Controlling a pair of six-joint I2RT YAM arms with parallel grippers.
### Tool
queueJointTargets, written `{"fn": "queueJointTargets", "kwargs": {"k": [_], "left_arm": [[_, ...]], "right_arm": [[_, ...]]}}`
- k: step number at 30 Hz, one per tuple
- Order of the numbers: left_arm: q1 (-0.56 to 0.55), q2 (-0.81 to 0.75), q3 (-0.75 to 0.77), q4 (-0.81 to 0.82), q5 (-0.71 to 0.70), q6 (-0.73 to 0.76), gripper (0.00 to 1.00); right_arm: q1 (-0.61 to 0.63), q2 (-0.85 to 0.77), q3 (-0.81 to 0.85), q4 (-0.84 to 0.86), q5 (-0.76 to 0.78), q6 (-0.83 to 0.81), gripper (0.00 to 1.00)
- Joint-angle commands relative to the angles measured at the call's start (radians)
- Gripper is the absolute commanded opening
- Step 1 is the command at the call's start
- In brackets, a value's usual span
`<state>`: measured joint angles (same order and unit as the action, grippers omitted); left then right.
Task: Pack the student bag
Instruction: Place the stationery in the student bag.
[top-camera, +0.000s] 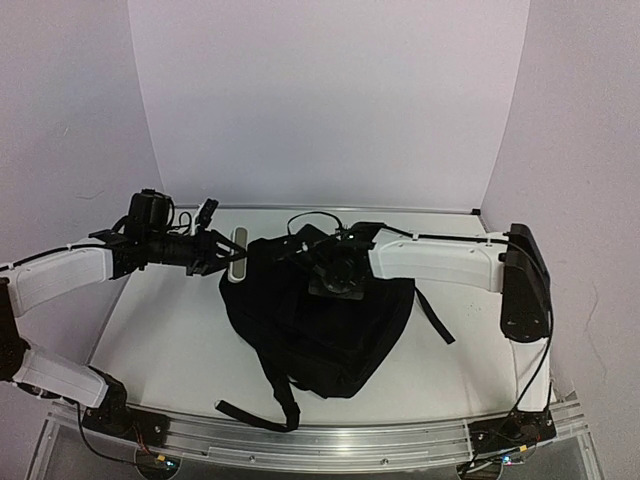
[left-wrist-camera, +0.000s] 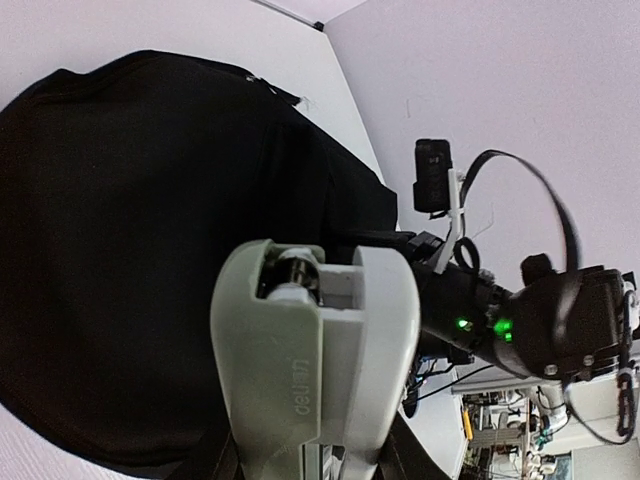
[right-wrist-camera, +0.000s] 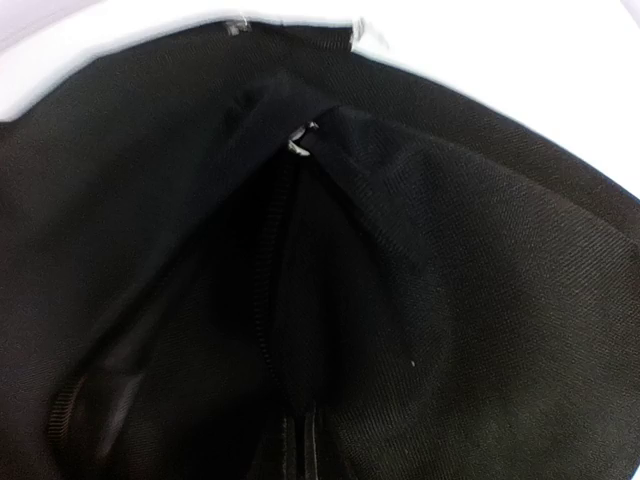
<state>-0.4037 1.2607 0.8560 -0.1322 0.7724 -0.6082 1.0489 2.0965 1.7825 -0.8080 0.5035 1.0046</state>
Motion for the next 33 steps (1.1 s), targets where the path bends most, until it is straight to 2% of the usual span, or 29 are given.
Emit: {"fn": "queueJointTargets", "kwargs": {"k": [1,9,16,19,29,33], "left_arm": [[-0.117,0.08,0.135,0.029,-0.021,0.03,0.0],[-0.223,0.284,0.284,0.127,0.028,0.039,0.0],[-0.282,0.479,0.398,0.128,0.023,0.102,0.0],[-0.301,0.509,0.389,0.129,-0.075,0.173,0.0],[-0.364,0.537,0.308,0.076,-0.135,0.204,0.0],[-0.372,0.54,0.302,0.041,-0.212,0.204,0.0]], "right_arm": [[-0.005,-0.227,-0.159,0.228,-0.024,-0.006,0.0],[-0.005,-0.34,-0.322,0.4,-0.085,-0.033,0.0],[-0.004,-0.393,-0.374,0.504,-0.116,-0.063,0.0],[-0.005,-0.403,-0.383,0.529,-0.128,-0.076,0.0],[-0.005,-0.423,-0.368,0.56,-0.129,-0.102,0.0],[-0.005,-0.425,-0.364,0.57,-0.165,-0.118,0.0]]}}
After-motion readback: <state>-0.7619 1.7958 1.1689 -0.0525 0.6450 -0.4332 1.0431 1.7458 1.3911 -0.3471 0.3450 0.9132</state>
